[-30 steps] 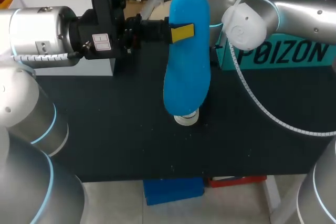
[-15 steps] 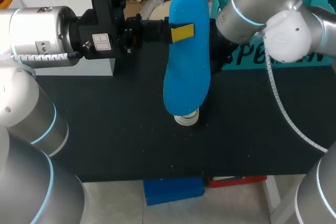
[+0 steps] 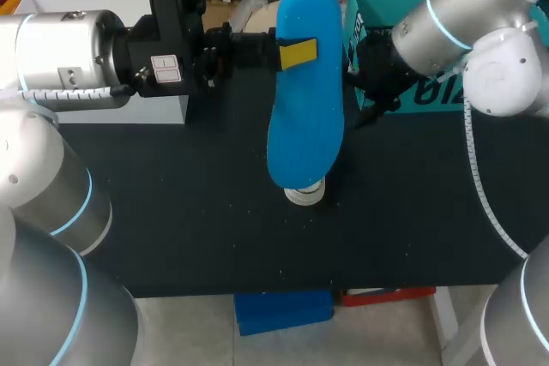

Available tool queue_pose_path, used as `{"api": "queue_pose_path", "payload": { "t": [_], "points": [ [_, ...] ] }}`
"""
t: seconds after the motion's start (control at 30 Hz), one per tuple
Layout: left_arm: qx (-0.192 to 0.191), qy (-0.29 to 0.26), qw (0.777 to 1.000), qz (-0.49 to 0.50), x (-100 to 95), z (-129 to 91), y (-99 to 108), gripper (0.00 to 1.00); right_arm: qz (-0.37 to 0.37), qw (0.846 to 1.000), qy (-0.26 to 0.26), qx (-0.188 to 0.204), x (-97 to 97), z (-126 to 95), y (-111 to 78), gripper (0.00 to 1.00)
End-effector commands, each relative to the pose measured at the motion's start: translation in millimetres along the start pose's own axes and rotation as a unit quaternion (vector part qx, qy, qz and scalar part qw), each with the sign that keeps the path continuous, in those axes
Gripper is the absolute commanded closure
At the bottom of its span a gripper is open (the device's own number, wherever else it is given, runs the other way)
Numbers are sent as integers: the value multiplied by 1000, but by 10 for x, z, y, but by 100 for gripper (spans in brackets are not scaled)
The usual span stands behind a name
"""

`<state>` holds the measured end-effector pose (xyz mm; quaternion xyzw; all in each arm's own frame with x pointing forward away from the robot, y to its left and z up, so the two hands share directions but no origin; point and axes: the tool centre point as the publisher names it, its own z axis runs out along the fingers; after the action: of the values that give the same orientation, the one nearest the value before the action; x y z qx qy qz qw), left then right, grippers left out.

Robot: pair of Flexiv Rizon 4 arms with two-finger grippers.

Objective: Take the shoe out of the shoebox, open the shoe tongue, remove and reinsert the insole, then place the shoe into the shoebox

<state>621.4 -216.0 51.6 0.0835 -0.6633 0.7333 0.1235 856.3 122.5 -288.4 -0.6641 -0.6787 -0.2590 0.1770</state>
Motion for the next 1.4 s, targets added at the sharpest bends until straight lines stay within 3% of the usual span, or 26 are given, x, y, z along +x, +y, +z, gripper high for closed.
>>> {"api": "queue_pose_path", "payload": {
  "t": [0.03,0.4,0.8,0.97,1.07,1.2,1.33,1.4],
  "points": [
    [-1,-2,1000,-1,9,11,5,100,16,993,120,-4,-40,-132,-53,0],
    [-1,-2,1000,-1,9,11,5,100,47,954,295,-5,25,-195,-3,0],
    [-1,-2,1000,-1,9,11,5,100,63,919,390,-19,4,-208,27,0],
    [-1,-2,1000,-1,9,11,5,100,55,931,359,-40,20,-235,36,0],
    [-1,-2,1000,-1,9,11,5,100,55,931,359,-40,20,-235,36,0],
    [10,33,996,77,-53,134,-48,100,55,931,359,-40,20,-235,36,0],
    [-4,20,988,154,-214,233,153,100,55,931,359,-40,20,-235,36,0],
    [7,15,990,143,-360,252,318,100,55,931,359,-40,20,-235,36,0]
  ]
}}
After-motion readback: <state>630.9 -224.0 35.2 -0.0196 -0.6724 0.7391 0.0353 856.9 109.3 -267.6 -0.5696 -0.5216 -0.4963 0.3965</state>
